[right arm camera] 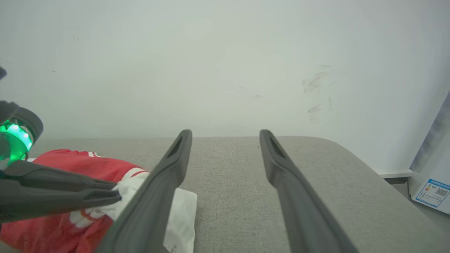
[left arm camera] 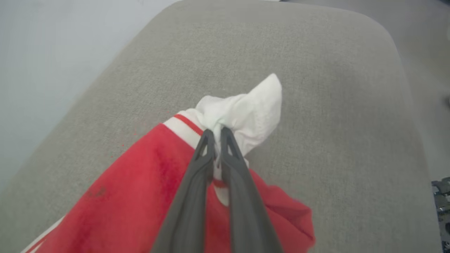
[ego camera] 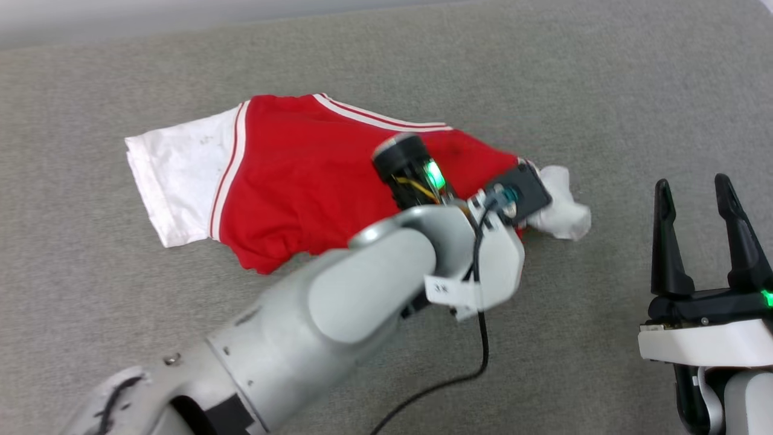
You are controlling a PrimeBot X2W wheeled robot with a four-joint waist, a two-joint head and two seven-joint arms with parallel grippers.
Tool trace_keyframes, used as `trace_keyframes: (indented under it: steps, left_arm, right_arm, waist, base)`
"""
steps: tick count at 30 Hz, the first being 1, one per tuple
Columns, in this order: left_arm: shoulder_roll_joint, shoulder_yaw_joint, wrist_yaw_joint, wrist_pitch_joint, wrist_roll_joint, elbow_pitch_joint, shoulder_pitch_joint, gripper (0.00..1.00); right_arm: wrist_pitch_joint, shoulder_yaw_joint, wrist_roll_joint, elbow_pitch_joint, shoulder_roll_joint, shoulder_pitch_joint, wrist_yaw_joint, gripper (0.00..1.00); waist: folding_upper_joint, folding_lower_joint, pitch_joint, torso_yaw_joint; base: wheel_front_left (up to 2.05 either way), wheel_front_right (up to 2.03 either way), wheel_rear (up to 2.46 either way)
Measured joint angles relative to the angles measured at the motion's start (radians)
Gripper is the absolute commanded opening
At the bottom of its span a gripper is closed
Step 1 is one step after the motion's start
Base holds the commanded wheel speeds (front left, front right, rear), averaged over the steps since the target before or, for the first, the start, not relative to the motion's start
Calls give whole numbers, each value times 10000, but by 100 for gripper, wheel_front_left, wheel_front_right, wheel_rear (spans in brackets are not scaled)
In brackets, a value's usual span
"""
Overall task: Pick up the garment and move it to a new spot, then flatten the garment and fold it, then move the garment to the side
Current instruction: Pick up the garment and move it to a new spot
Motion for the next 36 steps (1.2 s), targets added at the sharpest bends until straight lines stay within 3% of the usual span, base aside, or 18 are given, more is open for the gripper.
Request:
trace_keyframes:
  steps: [6, 15, 16, 17, 21, 25, 31, 36]
  left_arm:
    - [-351, -1475, 0, 98, -433, 943, 521, 0]
    - [-533, -1709, 13, 265, -598, 1204, 1195, 0]
    - [-537, -1728, 10, 58, -596, 1216, 1198, 42]
    - [-554, -1733, 10, -240, -606, 1229, 1190, 100]
    - [-581, -1628, 19, -1373, -675, 1290, 1100, 100]
    - [-596, -1210, 481, -2568, -656, 1089, 992, 100]
    - [-481, -384, 1622, -3871, -700, 715, 1111, 100]
    - [249, 583, 2600, -4263, -700, 253, 1662, 100]
  right_arm:
    - [0, -71, 127, -23, 0, -78, 0, 100]
    - [0, -123, 157, 159, 0, -156, 0, 100]
    - [0, -136, 151, 190, 0, -155, 0, 100]
    - [0, -144, 127, 224, 0, -152, 0, 100]
    - [0, -217, 90, 330, 2, -27, 0, 100]
    - [0, -291, -12, 441, 0, 196, 0, 100]
    - [0, -278, -109, 604, 2, 535, 0, 100]
    - [0, -291, -150, 708, 4, 845, 0, 100]
  waist:
    - [0, 0, 388, -277]
    - [0, 0, 382, -225]
    - [0, 0, 327, -200]
    - [0, 0, 262, -172]
    - [0, 0, -84, -50]
    - [0, 0, -497, 137]
    - [0, -1, -1161, 489]
    - [0, -1, -1648, 820]
  base:
    - [0, 0, 0]
    - [0, 0, 0]
    - [0, 0, 0]
    - [0, 0, 0]
    - [0, 0, 0]
    - [0, 0, 0]
    - [0, 0, 0]
    - [0, 0, 0]
